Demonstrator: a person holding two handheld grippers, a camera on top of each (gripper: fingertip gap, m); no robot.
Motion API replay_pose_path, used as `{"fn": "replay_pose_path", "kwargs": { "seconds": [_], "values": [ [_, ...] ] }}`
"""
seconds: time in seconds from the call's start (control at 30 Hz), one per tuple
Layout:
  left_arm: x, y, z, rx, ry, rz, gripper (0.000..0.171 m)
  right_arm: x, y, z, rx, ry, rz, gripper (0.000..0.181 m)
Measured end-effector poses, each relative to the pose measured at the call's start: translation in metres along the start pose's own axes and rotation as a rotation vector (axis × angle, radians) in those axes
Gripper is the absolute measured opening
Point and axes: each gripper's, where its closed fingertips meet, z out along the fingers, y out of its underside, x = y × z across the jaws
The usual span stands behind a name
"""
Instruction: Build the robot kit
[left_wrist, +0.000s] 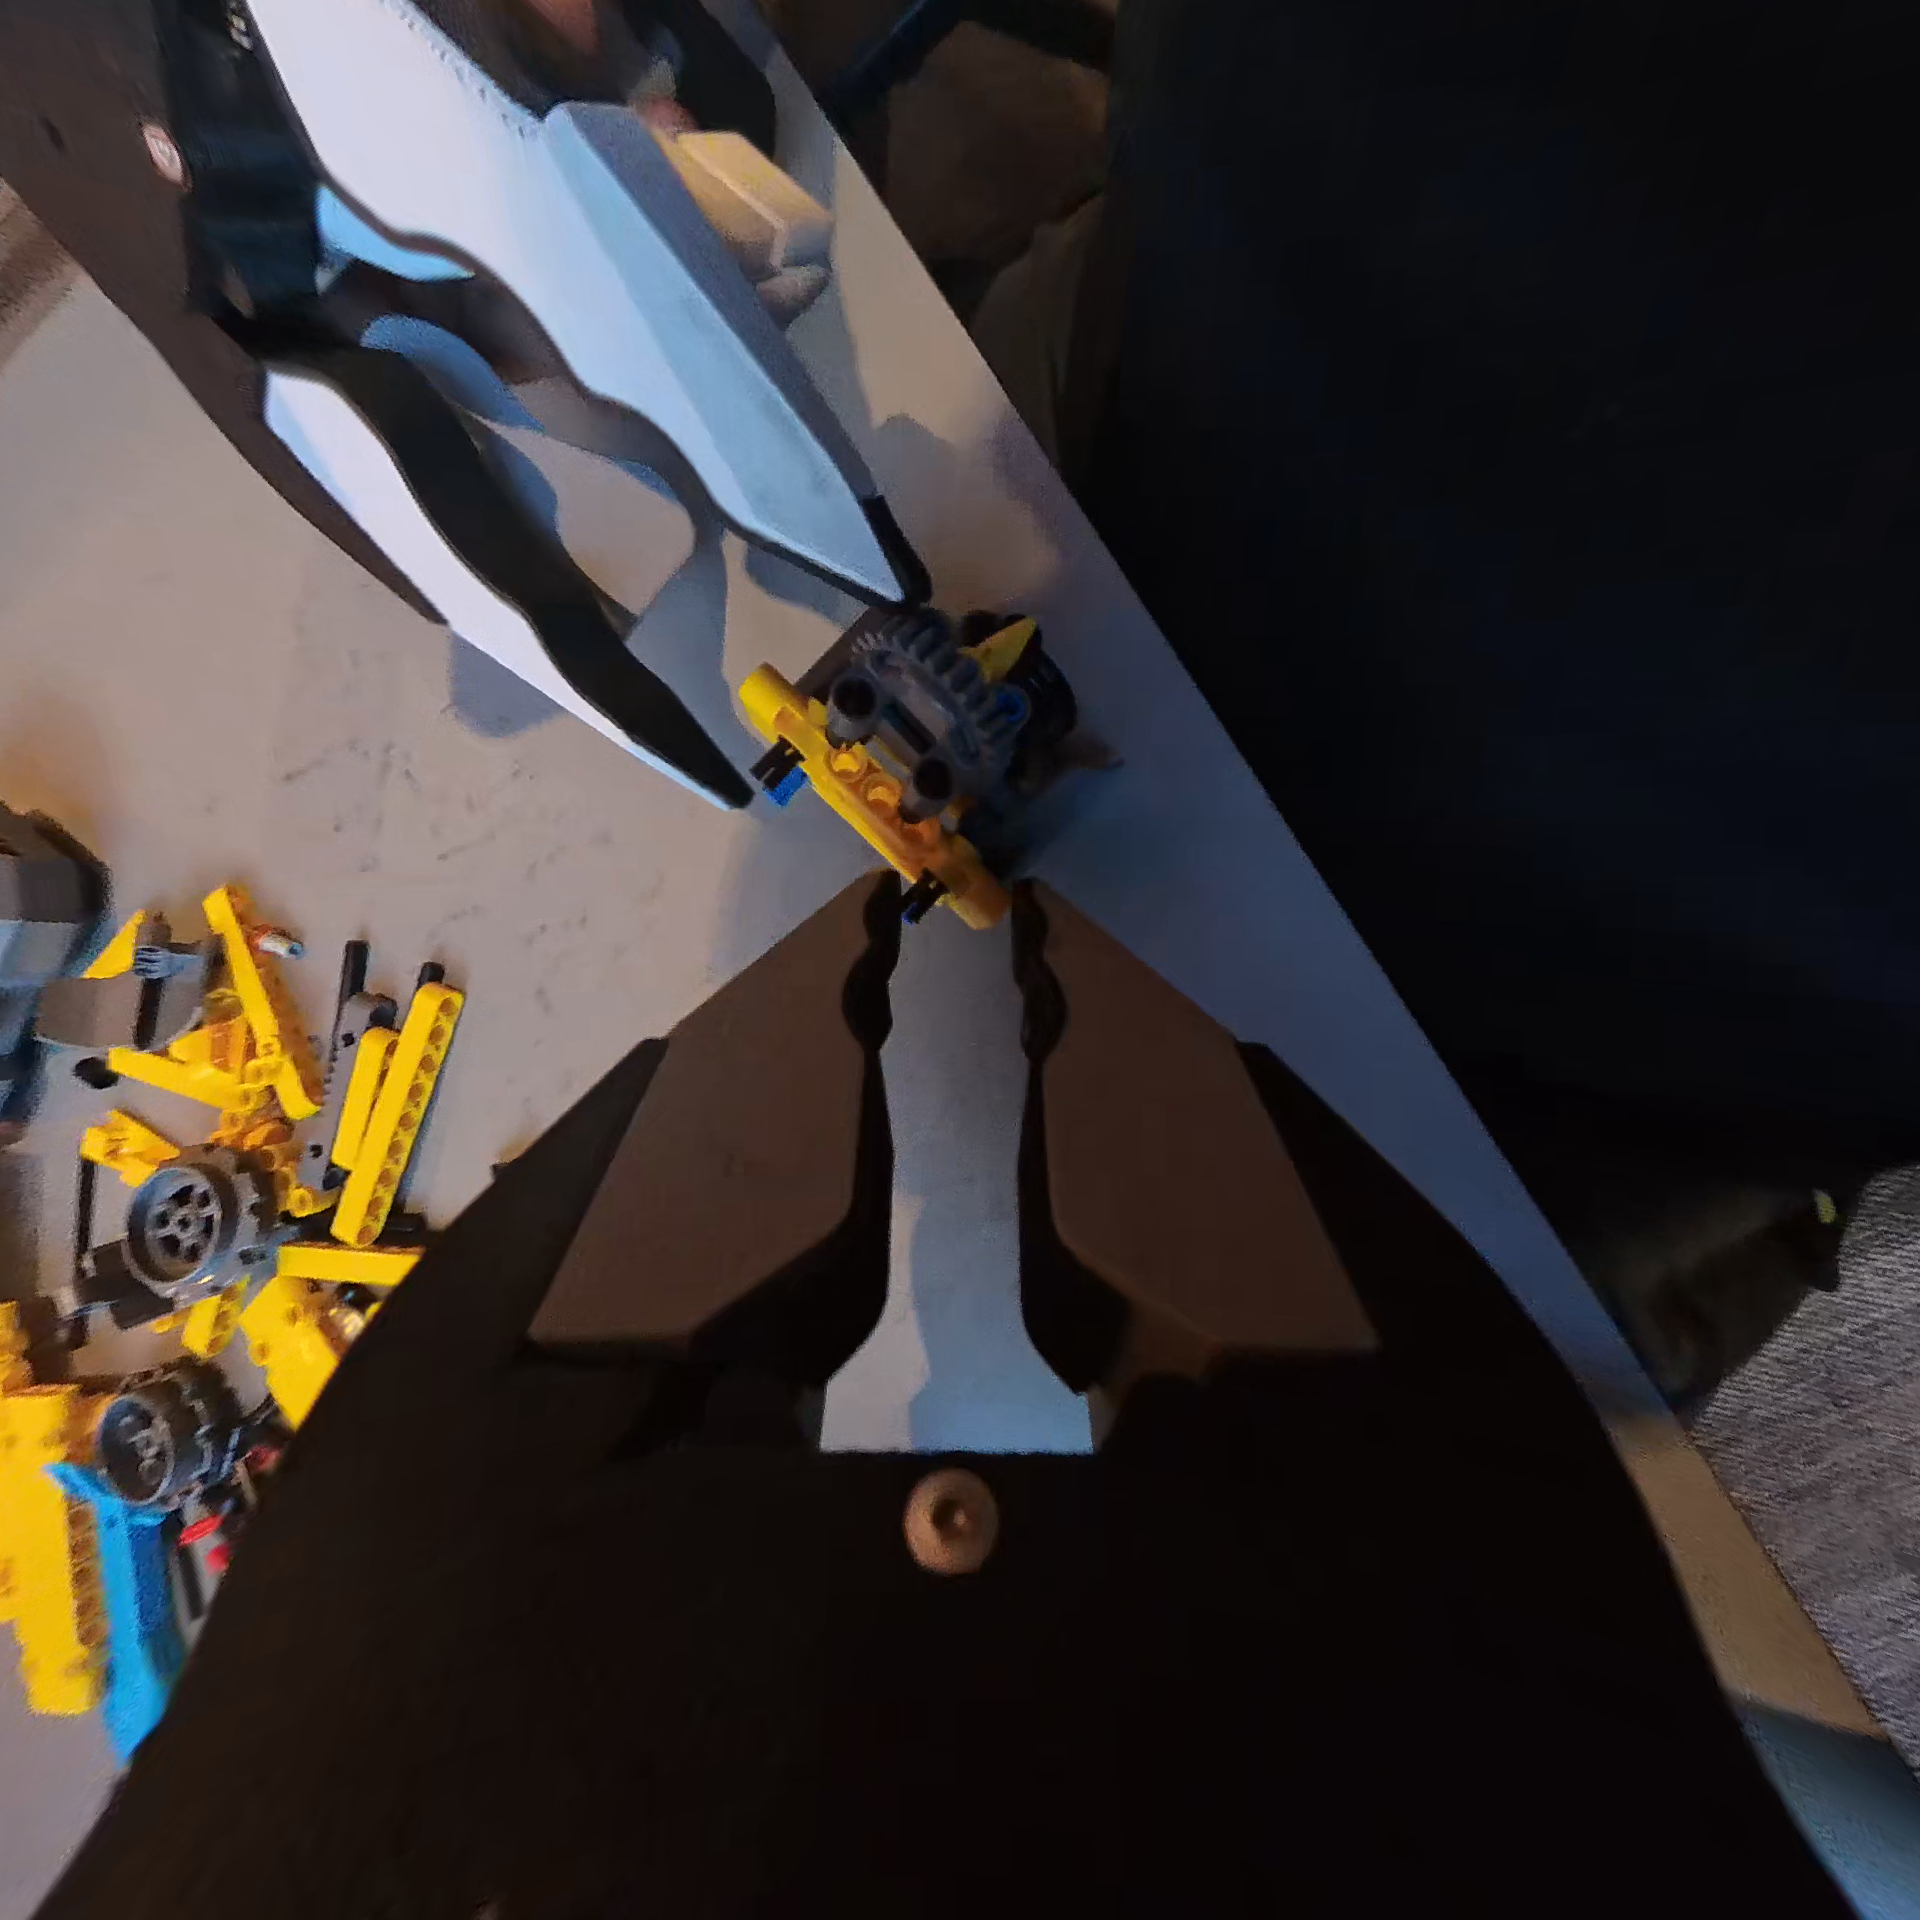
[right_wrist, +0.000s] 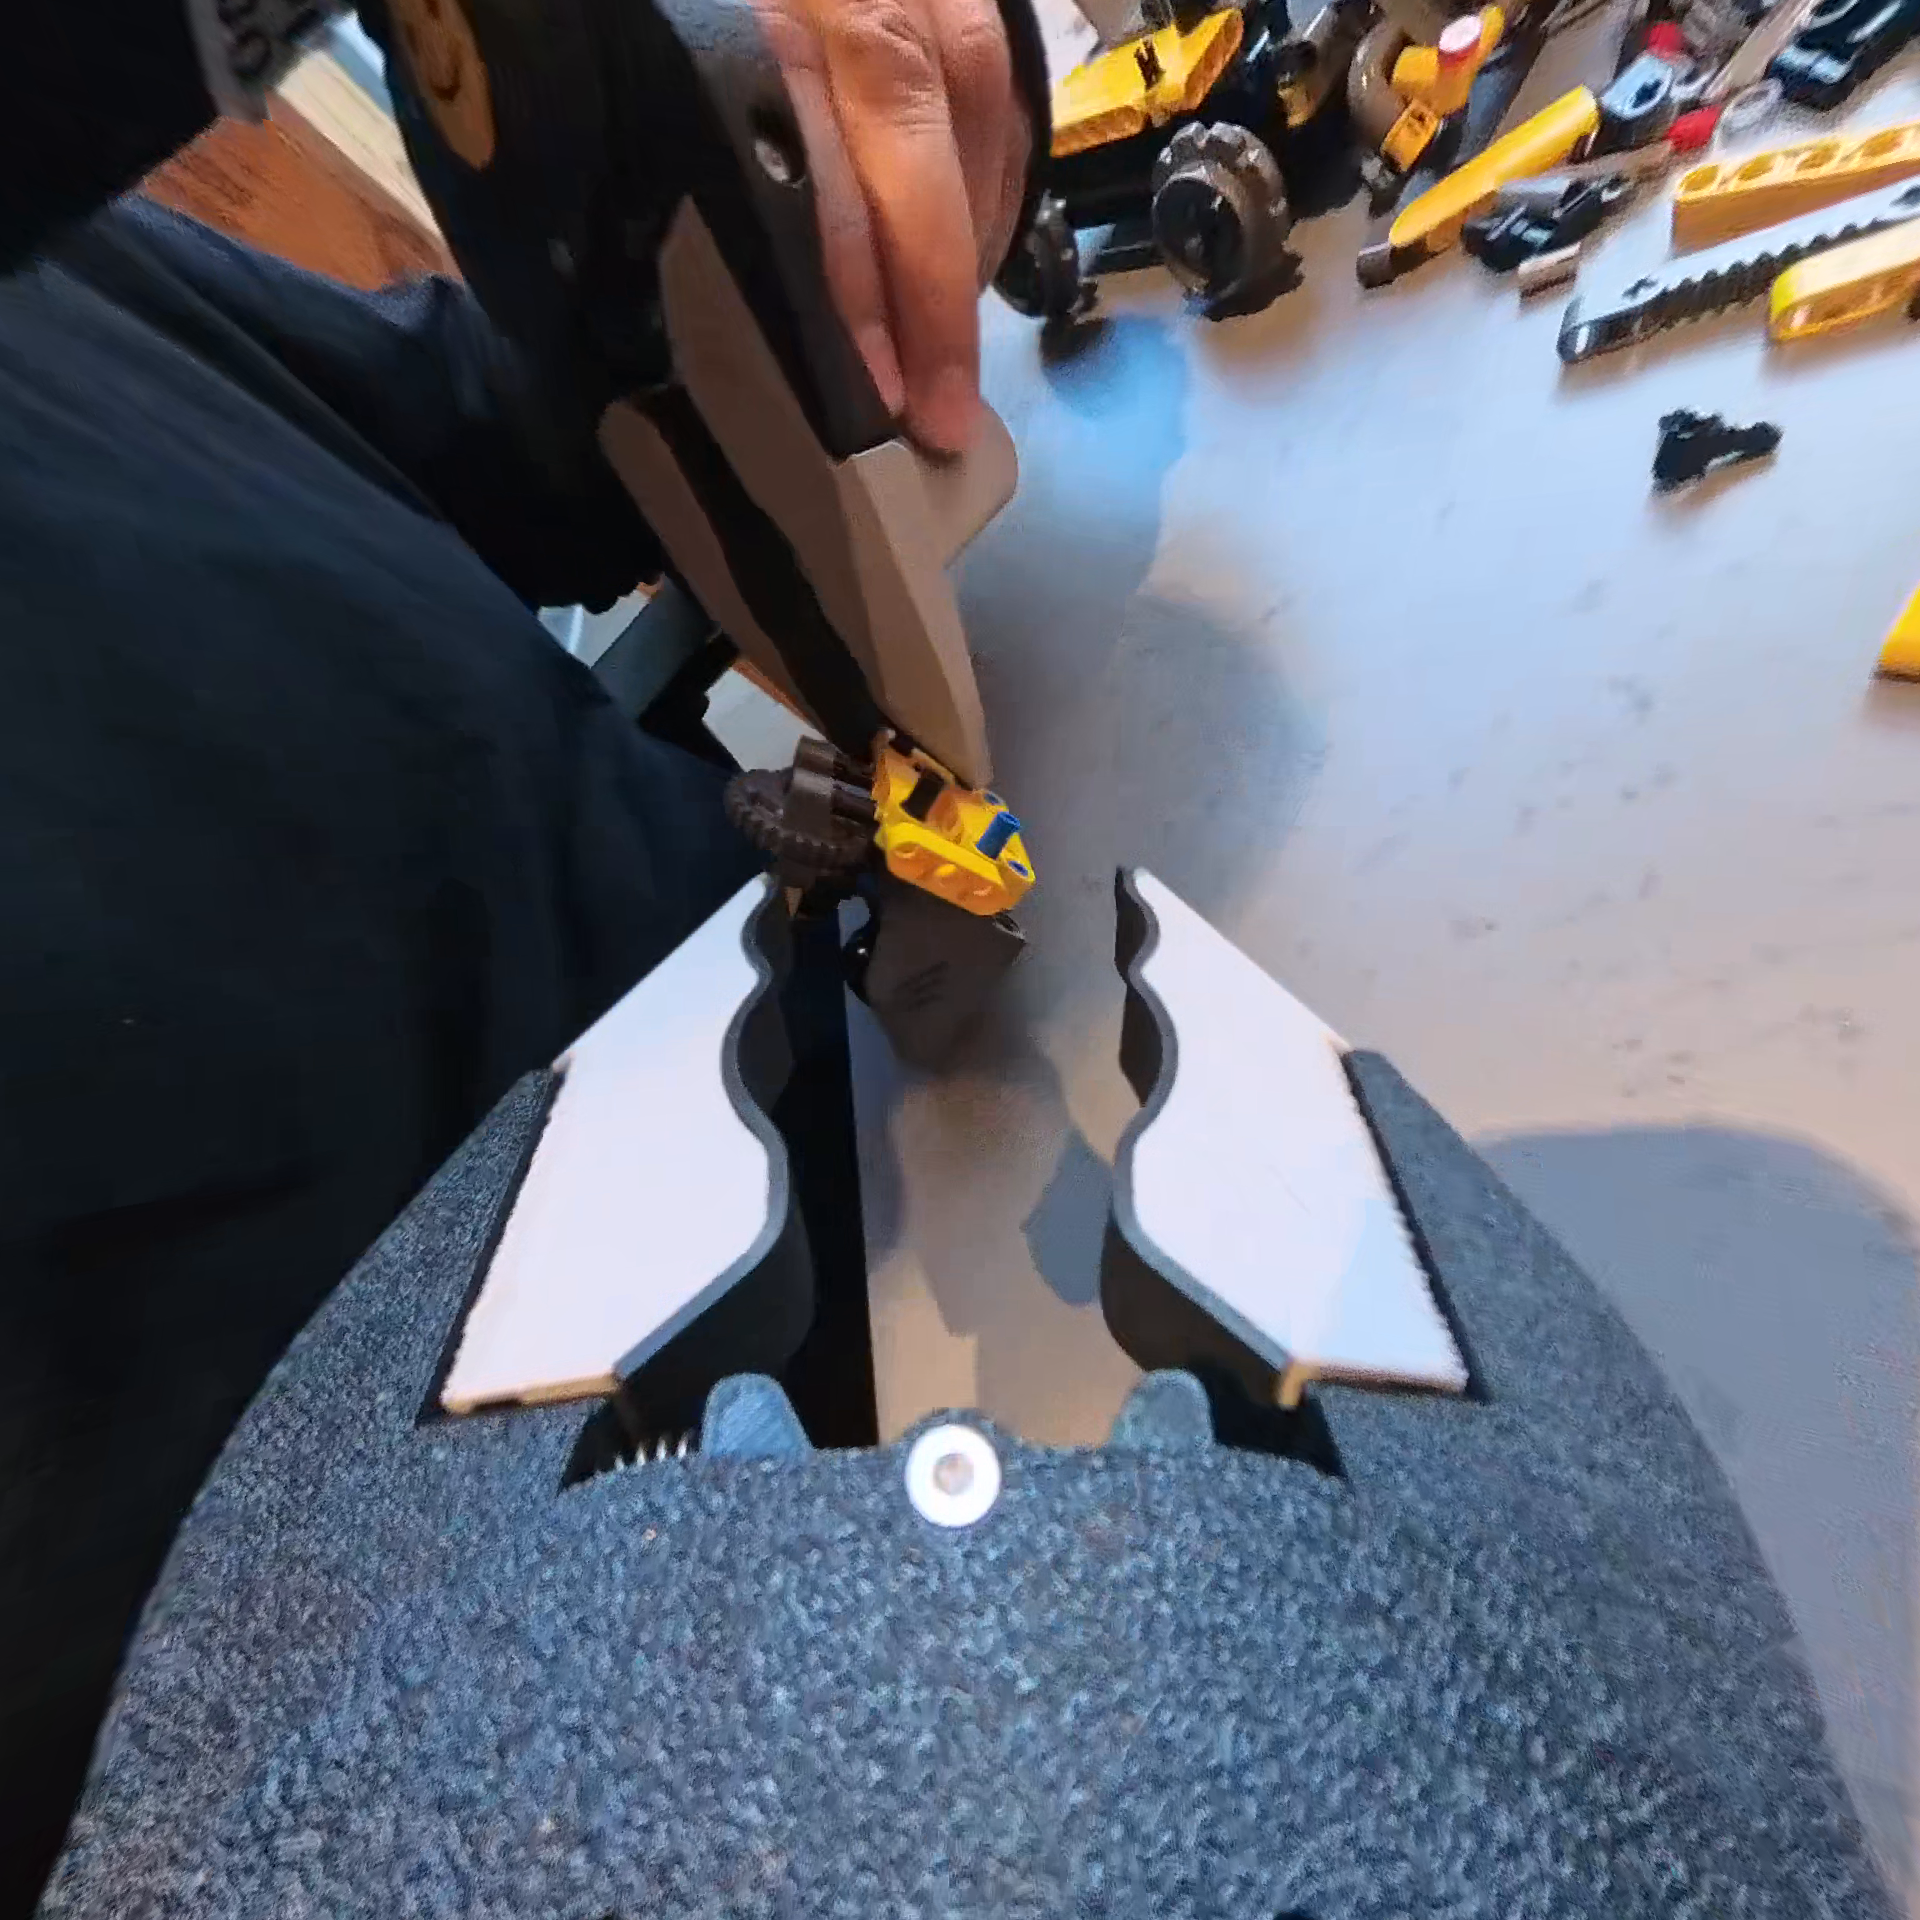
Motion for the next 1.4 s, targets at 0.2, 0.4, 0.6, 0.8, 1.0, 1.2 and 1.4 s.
{"fn": "replay_pose_path", "kwargs": {
  "seconds": [0.2, 0.4, 0.6, 0.8, 1.0, 1.2, 1.4],
  "values": [
    [-0.003, -0.001, 0.0, -0.011, -0.071, 0.042, 0.02, -0.015, -0.012, 0.003, 0.029, -0.148, 0.157, 0.058],
    [-0.002, -0.006, 0.001, -0.016, -0.09, 0.095, 0.02, -0.017, -0.008, 0.005, 0.021, -0.199, 0.238, 0.045],
    [-0.001, -0.009, 0.005, 0.002, -0.096, 0.086, 0.02, -0.018, -0.005, 0.007, 0.001, -0.144, 0.164, 0.044],
    [0.007, -0.013, 0.004, -0.066, -0.084, 0.139, 0.02, -0.027, 0.001, 0.009, -0.039, -0.153, 0.145, 0.044],
    [0.015, -0.028, 0.007, 0.025, -0.092, 0.101, 0.02, -0.039, 0.012, 0.004, -0.04, -0.14, 0.045, 0.043],
    [0.025, -0.042, 0.002, 0.303, 0.009, -0.294, 0.044, -0.043, 0.014, 0.002, 0.017, -0.114, -0.013, 0.042],
    [0.011, -0.037, 0.004, 0.413, 0.086, -0.765, 0.071, -0.046, 0.017, -0.004, 0.068, -0.064, -0.104, 0.041]
  ]
}}
